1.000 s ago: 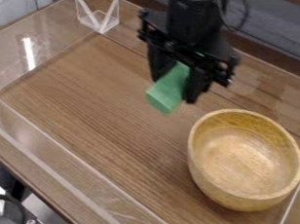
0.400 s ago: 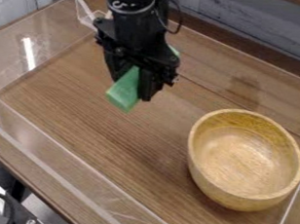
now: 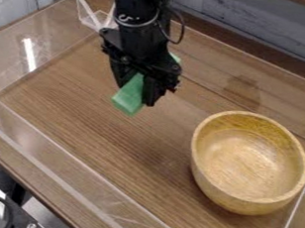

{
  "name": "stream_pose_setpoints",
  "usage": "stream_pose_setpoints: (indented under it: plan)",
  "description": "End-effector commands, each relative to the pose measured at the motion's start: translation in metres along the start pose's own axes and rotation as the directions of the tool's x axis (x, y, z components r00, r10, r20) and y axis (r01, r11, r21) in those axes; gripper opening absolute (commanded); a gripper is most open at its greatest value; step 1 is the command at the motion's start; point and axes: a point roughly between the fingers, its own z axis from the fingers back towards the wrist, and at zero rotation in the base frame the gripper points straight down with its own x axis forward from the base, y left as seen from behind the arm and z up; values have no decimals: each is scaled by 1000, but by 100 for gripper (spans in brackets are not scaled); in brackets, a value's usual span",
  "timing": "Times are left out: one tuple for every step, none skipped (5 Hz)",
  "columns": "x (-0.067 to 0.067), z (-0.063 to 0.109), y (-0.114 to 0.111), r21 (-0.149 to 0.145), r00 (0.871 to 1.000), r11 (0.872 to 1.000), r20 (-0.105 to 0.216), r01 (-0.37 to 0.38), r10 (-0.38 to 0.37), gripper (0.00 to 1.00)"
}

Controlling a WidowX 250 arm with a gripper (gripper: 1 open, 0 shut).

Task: Remove the green block from inside the brown bowl and put it on the table

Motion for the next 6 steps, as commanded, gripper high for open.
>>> stream_pose_setpoints:
  plan:
    - [10,-3,8,8,999,1000,35,-4,4,0]
    - [14,-9,11,9,999,1000,34,-11,11,0]
    - [18,-14,13,7,999,1000,33,-20,19,0]
    - [22,-18,15,5,999,1000,33,-29,29,0]
    - [24,-23,18,3,999,999,29,-37,37,0]
    - [25,-26,19,0,999,999,23,-43,43,0]
